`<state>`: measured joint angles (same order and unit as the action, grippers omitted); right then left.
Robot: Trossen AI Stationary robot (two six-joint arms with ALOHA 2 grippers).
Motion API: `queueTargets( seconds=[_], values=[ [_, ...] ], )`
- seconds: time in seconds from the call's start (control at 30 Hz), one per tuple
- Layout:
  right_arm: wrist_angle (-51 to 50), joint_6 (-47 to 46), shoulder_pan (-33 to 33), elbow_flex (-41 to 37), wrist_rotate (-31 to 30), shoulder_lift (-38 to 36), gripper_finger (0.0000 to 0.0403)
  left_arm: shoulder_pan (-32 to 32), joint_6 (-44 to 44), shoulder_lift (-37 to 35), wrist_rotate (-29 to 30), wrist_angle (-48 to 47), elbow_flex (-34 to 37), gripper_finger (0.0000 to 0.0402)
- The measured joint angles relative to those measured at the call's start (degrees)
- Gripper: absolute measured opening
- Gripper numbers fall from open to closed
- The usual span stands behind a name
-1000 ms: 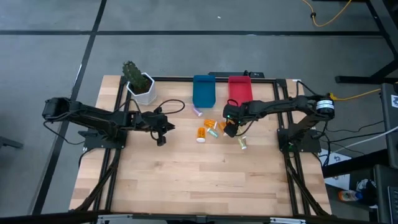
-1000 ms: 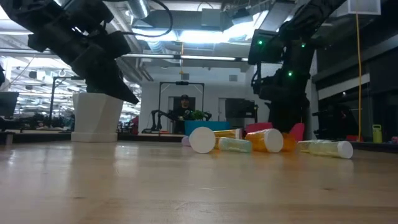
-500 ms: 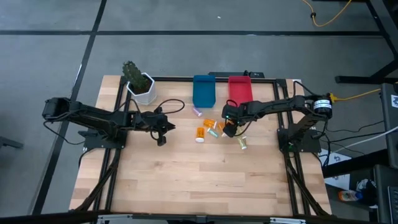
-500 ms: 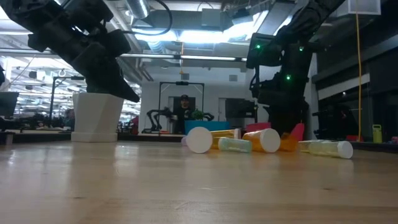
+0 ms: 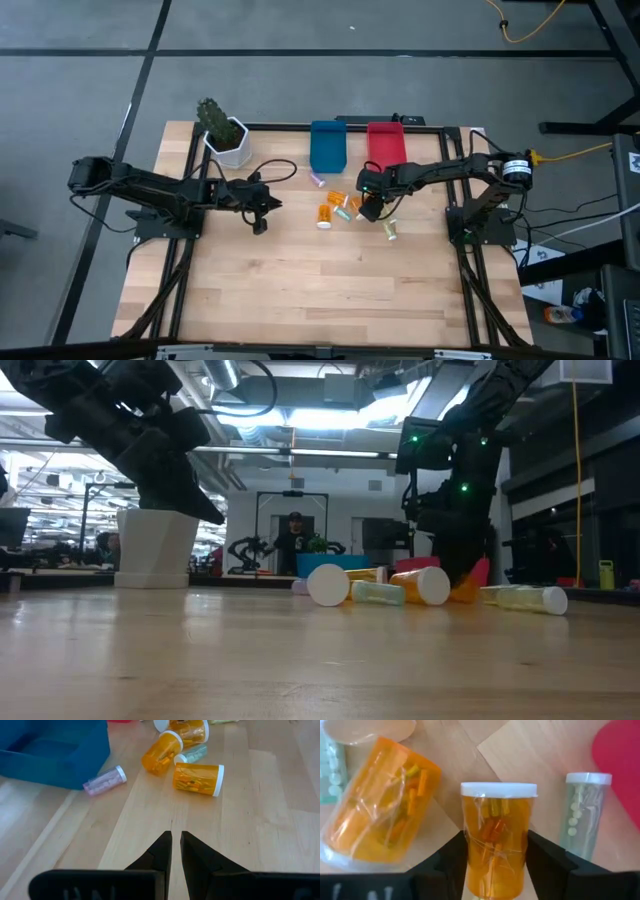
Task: Pick and place medicine bottles into bin by pill shape (circle, oval)
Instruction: Put the large orange pill bottle into the red bin
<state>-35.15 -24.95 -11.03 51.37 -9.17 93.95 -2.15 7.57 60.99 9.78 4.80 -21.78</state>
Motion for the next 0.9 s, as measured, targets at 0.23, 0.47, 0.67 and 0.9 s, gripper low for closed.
queueTargets(
  seconds=[0.23, 0.47, 0.67, 0.9],
  values=[
    [-6.1, -0.1, 0.1, 3.6, -0.2, -3.8, 0.0167, 0.0, 0.0, 0.0, 0.0, 0.0, 0.0, 0.0035],
    [-11.0, 5.5, -0.3, 11.9, -8.7, -7.8, 0.0168, 0.0, 0.0, 0.0, 0.0, 0.0, 0.0, 0.0035],
    [-12.6, 9.4, -7.5, 17.8, -14.0, -7.9, 0.0168, 0.0, 0.0, 0.0, 0.0, 0.0, 0.0, 0.0035],
    [-11.7, 11.7, -19.9, 16.8, -8.6, -7.8, 0.0169, 0.0, 0.0, 0.0, 0.0, 0.0, 0.0, 0.0035]
  ],
)
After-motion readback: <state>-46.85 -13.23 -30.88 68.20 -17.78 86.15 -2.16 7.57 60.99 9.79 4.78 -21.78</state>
